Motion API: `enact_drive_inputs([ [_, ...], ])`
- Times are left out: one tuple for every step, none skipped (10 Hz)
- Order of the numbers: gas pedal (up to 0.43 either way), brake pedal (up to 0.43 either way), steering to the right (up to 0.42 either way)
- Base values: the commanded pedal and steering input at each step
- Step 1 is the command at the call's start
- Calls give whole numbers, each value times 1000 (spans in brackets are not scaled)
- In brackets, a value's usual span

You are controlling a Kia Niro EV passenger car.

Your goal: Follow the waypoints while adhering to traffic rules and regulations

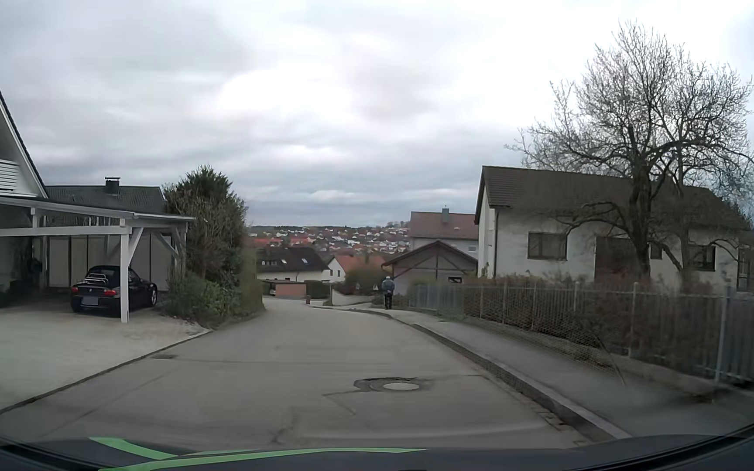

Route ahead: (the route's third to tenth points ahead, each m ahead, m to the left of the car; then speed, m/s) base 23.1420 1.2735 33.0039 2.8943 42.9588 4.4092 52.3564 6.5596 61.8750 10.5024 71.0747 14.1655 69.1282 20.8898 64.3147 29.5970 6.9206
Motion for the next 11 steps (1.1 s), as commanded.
enact_drive_inputs([
  [0,79,-16],
  [0,79,-18],
  [0,79,-18],
  [0,79,-18],
  [0,79,-18],
  [0,79,-18],
  [0,79,-18],
  [0,79,-18],
  [0,79,-18],
  [0,91,-18],
  [0,91,-19],
])
